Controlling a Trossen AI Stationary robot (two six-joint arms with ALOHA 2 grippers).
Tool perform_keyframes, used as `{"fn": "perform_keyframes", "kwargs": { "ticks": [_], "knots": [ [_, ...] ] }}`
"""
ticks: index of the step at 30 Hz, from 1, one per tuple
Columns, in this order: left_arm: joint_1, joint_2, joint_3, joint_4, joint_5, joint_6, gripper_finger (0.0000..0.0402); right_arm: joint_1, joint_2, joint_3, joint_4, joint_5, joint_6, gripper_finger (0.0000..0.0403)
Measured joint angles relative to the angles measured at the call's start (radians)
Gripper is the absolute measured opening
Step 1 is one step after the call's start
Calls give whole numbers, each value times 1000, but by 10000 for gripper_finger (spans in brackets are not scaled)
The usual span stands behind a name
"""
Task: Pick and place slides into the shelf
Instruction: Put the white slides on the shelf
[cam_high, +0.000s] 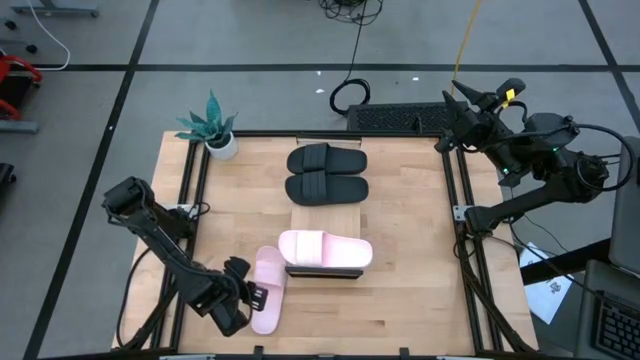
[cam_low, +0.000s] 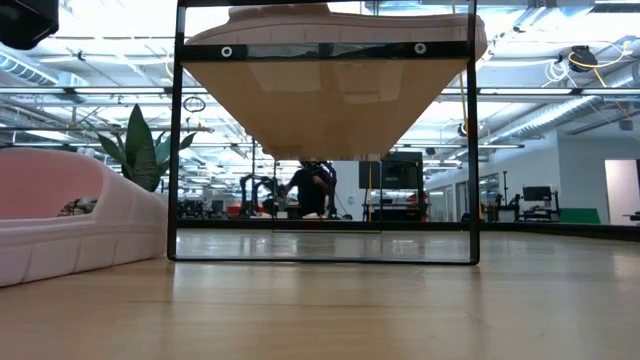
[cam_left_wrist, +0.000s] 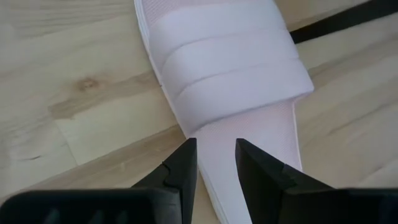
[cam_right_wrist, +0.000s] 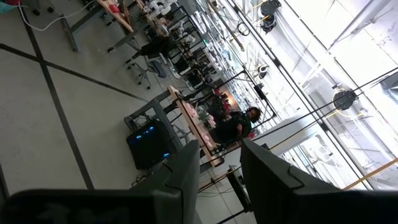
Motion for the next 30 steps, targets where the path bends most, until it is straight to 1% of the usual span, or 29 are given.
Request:
{"fn": "perform_keyframes", "kwargs": {
  "ticks": [10,16,18,21,25,28,30],
  "knots": [
    [18,0,0,7,1,40,108,0,0,0,0,0,0,109],
    [17,0,0,-5,3,-22,109,0,0,0,0,0,0,109],
    [16,0,0,-5,17,-45,109,0,0,0,0,0,0,109],
    [16,0,0,-5,46,-57,109,0,1,0,0,0,0,109],
    [15,0,0,-6,48,-62,109,0,1,0,0,0,0,109],
    [15,0,0,-7,48,-63,120,0,1,0,0,0,0,109],
    [15,0,0,-10,49,-66,140,0,1,0,0,0,0,109]
  ]
}}
